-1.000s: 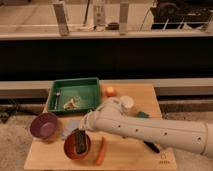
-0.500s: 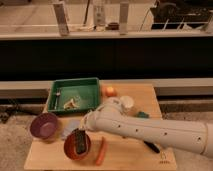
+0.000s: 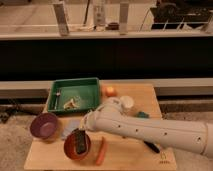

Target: Wipe red bowl with eraser

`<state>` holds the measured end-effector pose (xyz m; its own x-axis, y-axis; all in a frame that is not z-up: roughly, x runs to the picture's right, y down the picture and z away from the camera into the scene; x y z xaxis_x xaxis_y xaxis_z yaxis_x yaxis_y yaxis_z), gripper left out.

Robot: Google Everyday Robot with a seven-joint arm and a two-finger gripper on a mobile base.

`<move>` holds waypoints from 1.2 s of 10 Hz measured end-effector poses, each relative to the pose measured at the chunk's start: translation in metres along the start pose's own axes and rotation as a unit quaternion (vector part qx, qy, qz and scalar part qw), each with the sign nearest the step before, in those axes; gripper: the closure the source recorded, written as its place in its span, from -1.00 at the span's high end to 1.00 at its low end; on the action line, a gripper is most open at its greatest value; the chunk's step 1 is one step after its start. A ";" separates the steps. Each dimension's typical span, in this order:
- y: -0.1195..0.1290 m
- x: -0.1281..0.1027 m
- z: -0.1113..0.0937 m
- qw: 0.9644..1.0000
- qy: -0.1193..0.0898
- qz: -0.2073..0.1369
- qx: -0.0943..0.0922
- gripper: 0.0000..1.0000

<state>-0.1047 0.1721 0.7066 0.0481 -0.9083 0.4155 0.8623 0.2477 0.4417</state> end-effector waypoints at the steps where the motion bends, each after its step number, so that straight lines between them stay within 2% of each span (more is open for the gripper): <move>1: 0.000 0.000 0.000 1.000 0.000 0.000 0.000 -1.00; 12: 0.000 0.000 0.000 1.000 0.000 0.000 0.000 -1.00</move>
<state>-0.1047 0.1721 0.7065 0.0481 -0.9083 0.4155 0.8623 0.2477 0.4417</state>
